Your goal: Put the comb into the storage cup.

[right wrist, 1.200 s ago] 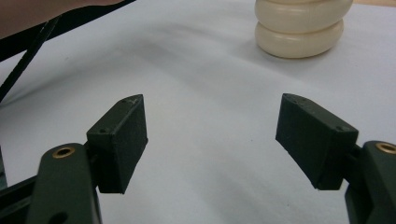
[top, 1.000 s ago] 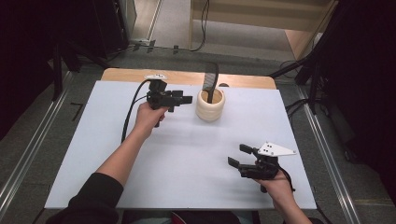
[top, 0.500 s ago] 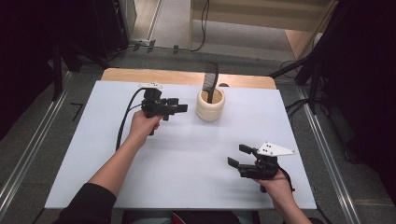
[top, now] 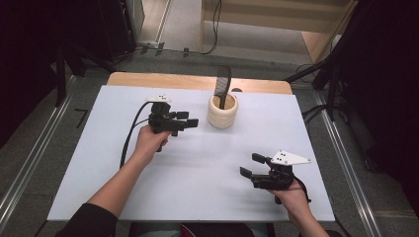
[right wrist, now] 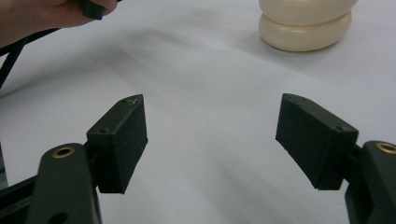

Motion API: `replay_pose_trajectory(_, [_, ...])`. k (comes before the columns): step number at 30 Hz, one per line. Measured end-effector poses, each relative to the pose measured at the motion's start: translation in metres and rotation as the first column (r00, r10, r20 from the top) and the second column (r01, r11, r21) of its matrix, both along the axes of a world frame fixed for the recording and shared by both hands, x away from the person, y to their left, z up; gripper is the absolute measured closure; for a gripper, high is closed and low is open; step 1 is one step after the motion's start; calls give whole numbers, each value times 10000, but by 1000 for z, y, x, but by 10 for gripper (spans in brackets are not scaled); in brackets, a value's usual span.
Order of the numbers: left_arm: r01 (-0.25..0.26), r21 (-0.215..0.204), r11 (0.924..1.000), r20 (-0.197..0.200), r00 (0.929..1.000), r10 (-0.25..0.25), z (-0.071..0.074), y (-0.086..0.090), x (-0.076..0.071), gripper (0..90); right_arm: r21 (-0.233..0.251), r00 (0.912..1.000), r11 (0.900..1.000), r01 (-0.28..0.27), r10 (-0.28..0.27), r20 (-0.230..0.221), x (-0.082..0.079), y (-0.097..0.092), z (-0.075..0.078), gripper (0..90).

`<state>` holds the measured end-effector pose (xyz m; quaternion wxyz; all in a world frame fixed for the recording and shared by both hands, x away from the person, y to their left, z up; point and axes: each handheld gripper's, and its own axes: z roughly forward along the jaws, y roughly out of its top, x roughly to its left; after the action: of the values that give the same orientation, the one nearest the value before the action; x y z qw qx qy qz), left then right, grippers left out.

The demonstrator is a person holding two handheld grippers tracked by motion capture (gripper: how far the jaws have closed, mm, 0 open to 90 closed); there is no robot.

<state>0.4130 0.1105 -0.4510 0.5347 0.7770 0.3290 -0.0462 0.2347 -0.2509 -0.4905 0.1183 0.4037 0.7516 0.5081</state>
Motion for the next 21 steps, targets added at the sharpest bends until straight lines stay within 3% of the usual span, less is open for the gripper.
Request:
replay_pose_trajectory(7, [103,-85,9999,-129,9999,-104,1,4,-12,298,41,10000,10000,60,-60,-10,0,0,0,230])
replay_pose_trajectory(21, [-62,66,10000,69,10000,61,4,23,-40,297,38,10000,10000,7,-7,-17,0,0,1,230])
